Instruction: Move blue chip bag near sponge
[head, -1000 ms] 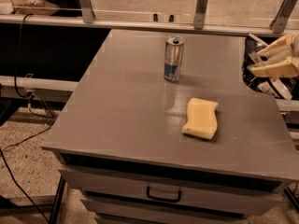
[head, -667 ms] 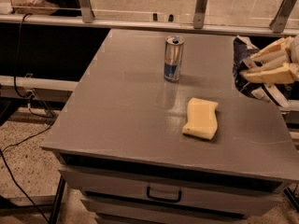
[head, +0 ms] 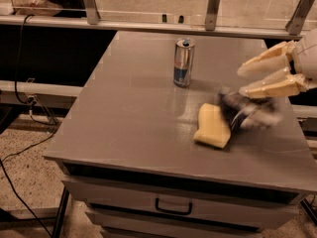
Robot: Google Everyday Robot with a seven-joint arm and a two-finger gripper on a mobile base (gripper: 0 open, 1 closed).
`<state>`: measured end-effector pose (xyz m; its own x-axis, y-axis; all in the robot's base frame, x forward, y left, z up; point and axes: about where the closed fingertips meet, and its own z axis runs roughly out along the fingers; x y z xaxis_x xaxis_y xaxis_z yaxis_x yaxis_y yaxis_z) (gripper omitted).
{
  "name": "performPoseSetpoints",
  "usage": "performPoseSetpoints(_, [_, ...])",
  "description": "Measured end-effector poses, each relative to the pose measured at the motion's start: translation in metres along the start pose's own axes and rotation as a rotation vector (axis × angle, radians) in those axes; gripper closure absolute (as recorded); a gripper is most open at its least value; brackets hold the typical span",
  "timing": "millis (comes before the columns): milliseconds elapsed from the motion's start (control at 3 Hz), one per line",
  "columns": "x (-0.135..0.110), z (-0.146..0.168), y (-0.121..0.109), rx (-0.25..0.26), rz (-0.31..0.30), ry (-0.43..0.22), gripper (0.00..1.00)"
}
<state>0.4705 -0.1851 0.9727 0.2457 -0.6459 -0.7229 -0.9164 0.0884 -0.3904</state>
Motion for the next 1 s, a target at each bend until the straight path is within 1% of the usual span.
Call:
performPoseSetpoints(333, [-0.001,0.002,0.0,-0.003,-0.002,-0.001,0.0])
performPoseSetpoints(667, [-0.001,0.002,0.0,-0.003,-0.003,-0.001,0.0])
performPoseSetpoints(1000, [0.02,-0.013,-0.003,0.035,0.123,0.02,0.0])
